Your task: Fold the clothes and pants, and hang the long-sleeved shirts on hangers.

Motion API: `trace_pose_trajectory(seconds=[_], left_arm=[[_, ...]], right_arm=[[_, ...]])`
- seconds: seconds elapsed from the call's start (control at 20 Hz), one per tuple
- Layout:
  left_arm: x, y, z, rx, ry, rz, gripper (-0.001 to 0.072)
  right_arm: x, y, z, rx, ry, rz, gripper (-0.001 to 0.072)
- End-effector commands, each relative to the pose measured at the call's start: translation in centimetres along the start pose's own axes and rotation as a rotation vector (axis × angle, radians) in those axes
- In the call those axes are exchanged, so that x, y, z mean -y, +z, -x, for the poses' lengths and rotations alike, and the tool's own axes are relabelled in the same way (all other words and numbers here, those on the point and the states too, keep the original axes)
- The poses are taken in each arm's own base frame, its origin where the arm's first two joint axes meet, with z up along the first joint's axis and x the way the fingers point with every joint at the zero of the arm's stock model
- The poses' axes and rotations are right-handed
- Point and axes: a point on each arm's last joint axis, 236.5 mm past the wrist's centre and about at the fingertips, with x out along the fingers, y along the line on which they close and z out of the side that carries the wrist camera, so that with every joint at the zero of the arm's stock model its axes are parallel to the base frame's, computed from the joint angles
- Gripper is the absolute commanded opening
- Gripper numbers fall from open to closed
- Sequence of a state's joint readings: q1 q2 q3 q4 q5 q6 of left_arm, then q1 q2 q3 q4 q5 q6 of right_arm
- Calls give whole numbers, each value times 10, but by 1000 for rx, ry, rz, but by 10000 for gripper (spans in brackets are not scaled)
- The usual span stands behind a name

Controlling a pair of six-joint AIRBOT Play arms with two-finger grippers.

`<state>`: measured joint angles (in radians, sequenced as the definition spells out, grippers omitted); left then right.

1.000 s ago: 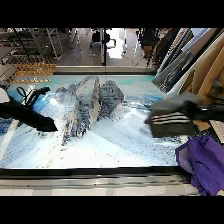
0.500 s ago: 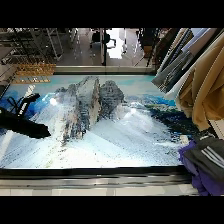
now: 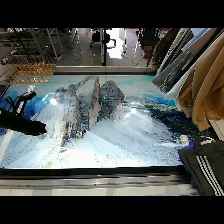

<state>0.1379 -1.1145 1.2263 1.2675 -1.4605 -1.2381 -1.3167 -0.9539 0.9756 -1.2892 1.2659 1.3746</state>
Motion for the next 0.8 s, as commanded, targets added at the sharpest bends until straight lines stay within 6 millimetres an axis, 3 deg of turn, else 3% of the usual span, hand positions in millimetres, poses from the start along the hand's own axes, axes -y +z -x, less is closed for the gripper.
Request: trace_pose_trajectory(seconds=[0.0, 0.05, 0.15, 0.25, 0.3, 0.35, 0.4, 0.5, 0.6, 0.75], left_arm=[[-93, -7, 37, -1, 419, 162, 16], [-117, -9, 59, 30, 539, 227, 16], [-141, 5, 92, 156, 663, 238, 16], [-147, 10, 106, 218, 680, 244, 16], [-147, 9, 107, 218, 682, 248, 16], [-148, 9, 106, 217, 682, 248, 16], [-147, 9, 105, 216, 680, 248, 16], [-147, 10, 105, 216, 677, 248, 16], [-147, 10, 105, 216, 677, 248, 16], [-147, 10, 105, 216, 677, 248, 16]], right_arm=[[-161, 52, 49, 197, 553, 7, 700], [-207, 31, 53, 155, 660, 115, 667], [-268, -43, 40, -2, 722, 367, 552], [-298, -124, 19, -127, 693, 634, 389], [-306, -149, 8, -117, 654, 776, 304], [-315, -157, 1, -31, 600, 964, 165], [-329, -152, 1, 103, 557, 1151, 20], [-363, -136, 17, 343, 539, 1323, 20], [-396, -123, 41, 516, 598, 1295, 19], [-418, -105, 66, 682, 636, 1243, 19]])
